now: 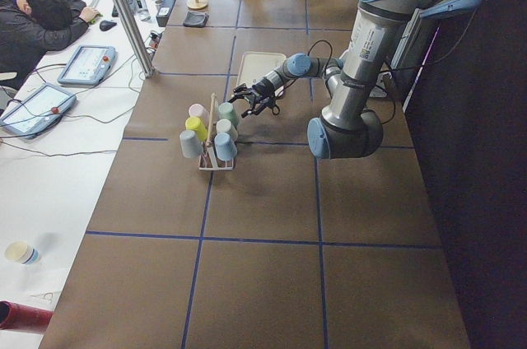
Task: Pick up and place green cup on tray
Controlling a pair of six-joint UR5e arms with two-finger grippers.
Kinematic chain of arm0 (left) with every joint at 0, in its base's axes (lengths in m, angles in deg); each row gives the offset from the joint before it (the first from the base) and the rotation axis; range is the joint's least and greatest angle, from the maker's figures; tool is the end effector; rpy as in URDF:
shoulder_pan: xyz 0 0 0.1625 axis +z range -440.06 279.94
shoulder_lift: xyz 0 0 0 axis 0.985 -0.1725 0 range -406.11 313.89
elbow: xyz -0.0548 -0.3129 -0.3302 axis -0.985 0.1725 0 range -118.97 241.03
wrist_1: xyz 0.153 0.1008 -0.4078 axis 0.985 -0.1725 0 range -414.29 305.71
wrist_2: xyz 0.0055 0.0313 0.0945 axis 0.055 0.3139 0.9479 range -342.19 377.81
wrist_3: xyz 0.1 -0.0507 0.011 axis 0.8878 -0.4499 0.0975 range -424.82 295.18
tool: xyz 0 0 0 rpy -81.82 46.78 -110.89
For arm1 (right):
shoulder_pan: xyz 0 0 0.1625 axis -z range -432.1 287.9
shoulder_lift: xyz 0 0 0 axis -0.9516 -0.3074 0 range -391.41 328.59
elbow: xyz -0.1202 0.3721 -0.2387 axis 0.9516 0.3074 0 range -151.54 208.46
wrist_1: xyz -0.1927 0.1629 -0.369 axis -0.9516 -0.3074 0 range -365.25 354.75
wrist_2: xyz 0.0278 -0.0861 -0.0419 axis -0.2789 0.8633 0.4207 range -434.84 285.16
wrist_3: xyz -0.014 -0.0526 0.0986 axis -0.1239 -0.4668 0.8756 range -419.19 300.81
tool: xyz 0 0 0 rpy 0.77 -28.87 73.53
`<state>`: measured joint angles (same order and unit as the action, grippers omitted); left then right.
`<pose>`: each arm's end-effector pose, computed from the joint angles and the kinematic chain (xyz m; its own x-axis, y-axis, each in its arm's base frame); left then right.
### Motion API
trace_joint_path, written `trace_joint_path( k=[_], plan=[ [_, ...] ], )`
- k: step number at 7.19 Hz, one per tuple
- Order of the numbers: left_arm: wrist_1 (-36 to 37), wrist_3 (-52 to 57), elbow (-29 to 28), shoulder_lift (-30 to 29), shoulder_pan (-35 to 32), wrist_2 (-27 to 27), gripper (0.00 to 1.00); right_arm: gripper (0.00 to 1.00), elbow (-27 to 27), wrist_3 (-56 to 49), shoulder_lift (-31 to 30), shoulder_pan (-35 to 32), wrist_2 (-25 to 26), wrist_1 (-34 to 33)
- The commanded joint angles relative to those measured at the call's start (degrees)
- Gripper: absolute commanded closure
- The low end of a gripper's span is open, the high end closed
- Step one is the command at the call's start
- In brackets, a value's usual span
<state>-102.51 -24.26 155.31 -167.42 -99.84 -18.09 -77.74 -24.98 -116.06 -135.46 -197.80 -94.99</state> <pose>0.5612 -0.4404 0.3820 -0.5200 0.6604 0.5418 -0.7864 -0.1224 -0.6054 -0.1900 -0.5393 0.5126 0.7794 0.0060 0.6266 -0.0264 0.9994 0.0234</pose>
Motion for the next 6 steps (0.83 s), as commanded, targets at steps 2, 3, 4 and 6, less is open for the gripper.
trace_joint_path(
  k=[2,3,4,6],
  plan=[
    [-3.09,0.49,-2.25,-0.15,-0.96,1.18,0.00,0.00,0.11,0.07,0.02,0.09,0.00,0.00],
    [-3.28,0.58,-2.69,-0.15,-1.57,1.53,0.01,0.00,0.11,0.15,0.02,0.00,0.00,0.00],
    [-3.28,0.49,-2.96,-0.15,-1.75,1.53,0.00,0.00,0.11,0.15,0.02,0.09,0.00,0.00],
    [-4.41,0.49,-4.09,-0.15,-1.93,1.53,0.01,0.00,0.11,0.15,0.02,0.09,0.00,0.00]
  ],
)
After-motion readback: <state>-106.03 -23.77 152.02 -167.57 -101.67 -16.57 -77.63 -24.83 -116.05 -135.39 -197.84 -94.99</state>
